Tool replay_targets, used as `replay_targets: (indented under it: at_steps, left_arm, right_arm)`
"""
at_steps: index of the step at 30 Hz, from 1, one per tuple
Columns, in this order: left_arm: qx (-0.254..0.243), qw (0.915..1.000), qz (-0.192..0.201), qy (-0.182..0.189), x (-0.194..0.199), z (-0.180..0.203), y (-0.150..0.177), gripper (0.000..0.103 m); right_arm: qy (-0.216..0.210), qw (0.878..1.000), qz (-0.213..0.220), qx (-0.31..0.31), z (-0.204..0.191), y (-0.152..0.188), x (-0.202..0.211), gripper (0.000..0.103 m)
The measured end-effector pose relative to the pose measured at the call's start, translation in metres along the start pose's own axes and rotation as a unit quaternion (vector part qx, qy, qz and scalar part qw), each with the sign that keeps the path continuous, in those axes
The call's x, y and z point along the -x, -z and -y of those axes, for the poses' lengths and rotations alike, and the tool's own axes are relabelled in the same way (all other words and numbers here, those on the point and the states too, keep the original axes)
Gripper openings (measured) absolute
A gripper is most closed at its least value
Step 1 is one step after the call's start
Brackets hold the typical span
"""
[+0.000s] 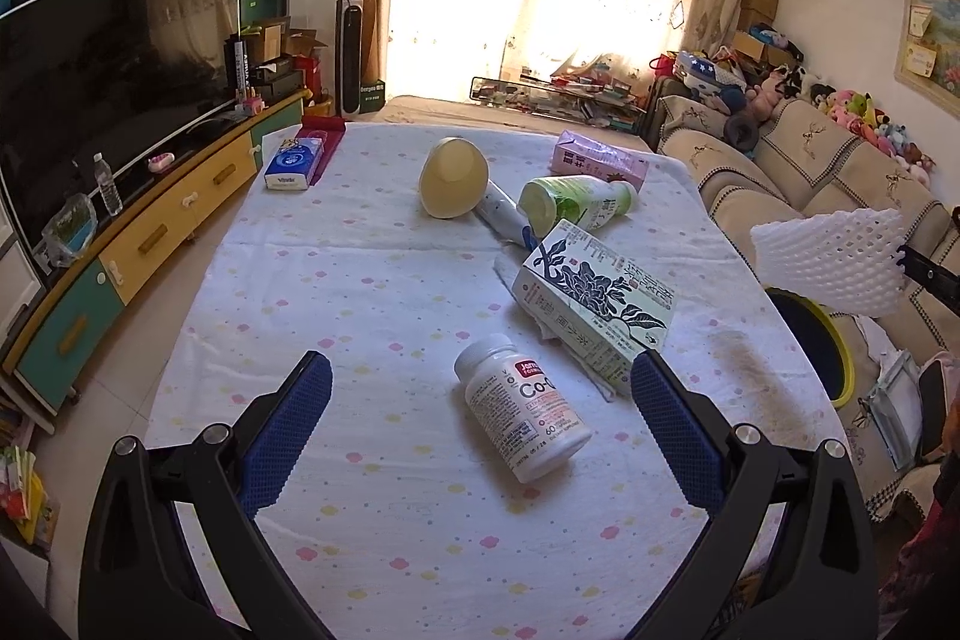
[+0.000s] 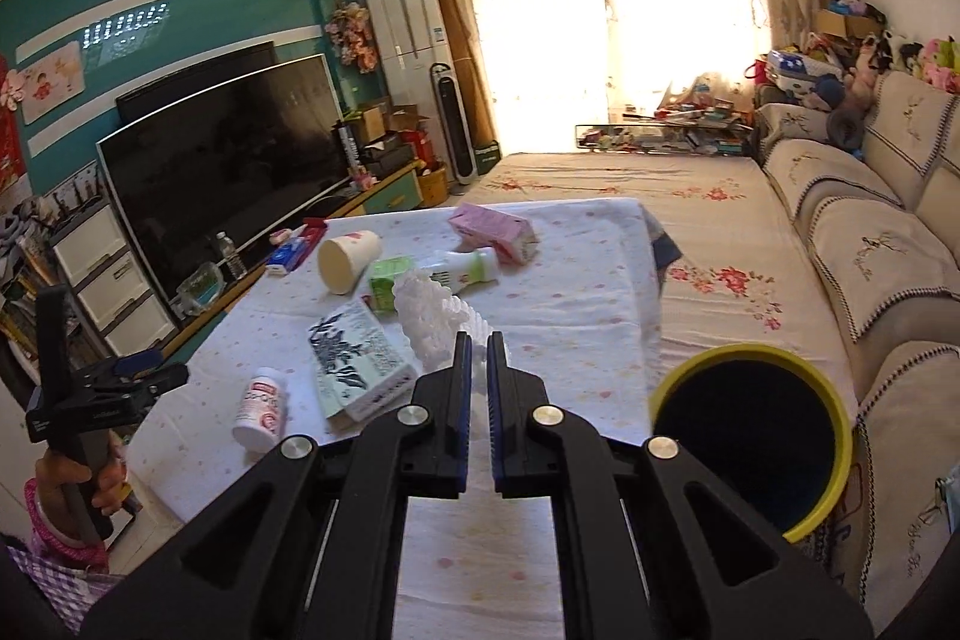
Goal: Collect trash
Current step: 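Carry the foam net over the bin and open the right gripper, then move the left gripper down around the white red-labelled supplement bottle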
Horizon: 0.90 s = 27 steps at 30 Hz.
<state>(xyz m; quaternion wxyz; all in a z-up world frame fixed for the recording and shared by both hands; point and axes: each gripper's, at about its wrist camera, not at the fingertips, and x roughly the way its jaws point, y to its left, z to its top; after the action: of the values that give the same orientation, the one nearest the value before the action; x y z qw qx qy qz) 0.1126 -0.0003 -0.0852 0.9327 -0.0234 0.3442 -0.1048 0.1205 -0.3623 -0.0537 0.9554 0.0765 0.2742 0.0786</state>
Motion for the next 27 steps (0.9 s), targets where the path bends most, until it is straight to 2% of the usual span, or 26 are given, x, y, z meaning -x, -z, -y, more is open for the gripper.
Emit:
replay_targets:
  at_steps: [8, 17, 24, 27]
  left_arm:
    - [-0.014, 0.9998, -0.011, 0.003, -0.012, 0.017, -0.002, 0.098]
    - [-0.026, 0.9993, -0.025, 0.007, -0.026, 0.033, -0.004, 0.098]
    - [-0.031, 0.9989, -0.035, 0.007, -0.036, 0.039, -0.004, 0.098]
    - [-0.032, 0.9988, -0.038, 0.006, -0.038, 0.040, -0.004, 0.098]
  right_arm:
    - [0.096, 0.994, -0.025, -0.056, 0.083, 0.018, -0.022, 0.005]
    - [0.163, 0.977, -0.087, -0.111, 0.166, 0.051, -0.083, 0.005]
    - [0.204, 0.965, -0.126, -0.109, 0.193, 0.073, -0.127, 0.009]
    - [0.209, 0.963, -0.126, -0.110, 0.197, 0.077, -0.132, 0.013]
